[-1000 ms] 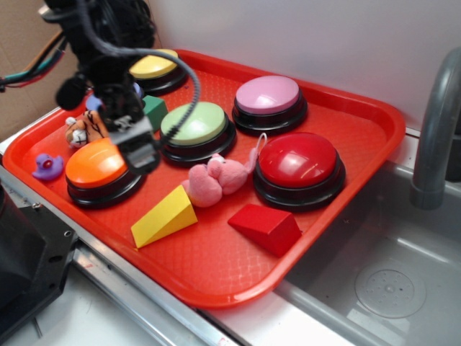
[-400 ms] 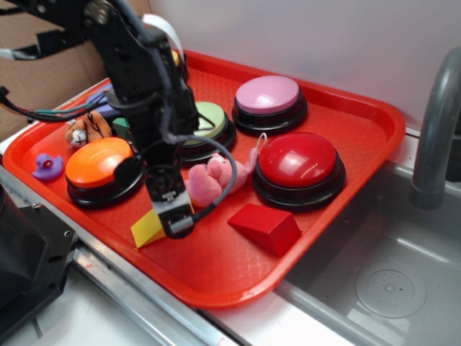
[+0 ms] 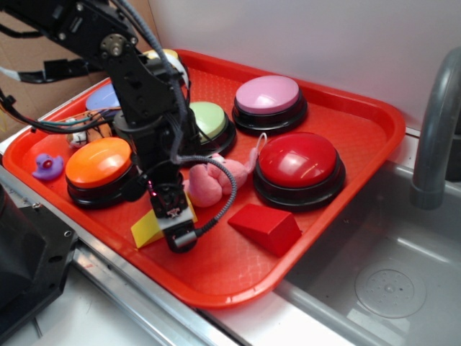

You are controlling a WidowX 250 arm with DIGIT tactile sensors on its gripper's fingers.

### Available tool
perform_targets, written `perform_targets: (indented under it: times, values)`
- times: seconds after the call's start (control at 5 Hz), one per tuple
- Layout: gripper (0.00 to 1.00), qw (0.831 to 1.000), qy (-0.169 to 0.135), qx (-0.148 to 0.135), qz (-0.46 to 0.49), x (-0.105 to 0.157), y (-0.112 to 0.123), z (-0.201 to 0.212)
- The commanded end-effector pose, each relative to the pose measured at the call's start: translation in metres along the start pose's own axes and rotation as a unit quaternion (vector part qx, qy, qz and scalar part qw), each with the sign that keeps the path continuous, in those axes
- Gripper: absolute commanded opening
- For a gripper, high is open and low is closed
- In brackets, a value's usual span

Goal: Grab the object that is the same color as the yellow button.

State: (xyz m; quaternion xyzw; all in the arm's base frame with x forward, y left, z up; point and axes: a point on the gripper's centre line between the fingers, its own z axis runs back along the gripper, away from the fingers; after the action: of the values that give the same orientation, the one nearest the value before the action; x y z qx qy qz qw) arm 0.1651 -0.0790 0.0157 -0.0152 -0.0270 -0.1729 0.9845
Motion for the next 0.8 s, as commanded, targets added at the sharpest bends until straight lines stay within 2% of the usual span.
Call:
perform_targets:
  times: [0.0,0.2,0.4,0.6]
  values:
    - [0.0,1.0,-0.016,0.016,0.002,0.006,-0.008,0.007]
    - [0.0,1.0,-0.017,0.016,0.02,0.009,-0.005,0.012]
    - [0.0,0.996,-0.02,-0.001,0.086,0.022,0.001,0.04]
    - [0.0,0.994,-0.012,-0.009,0.109,0.028,0.015,0.073]
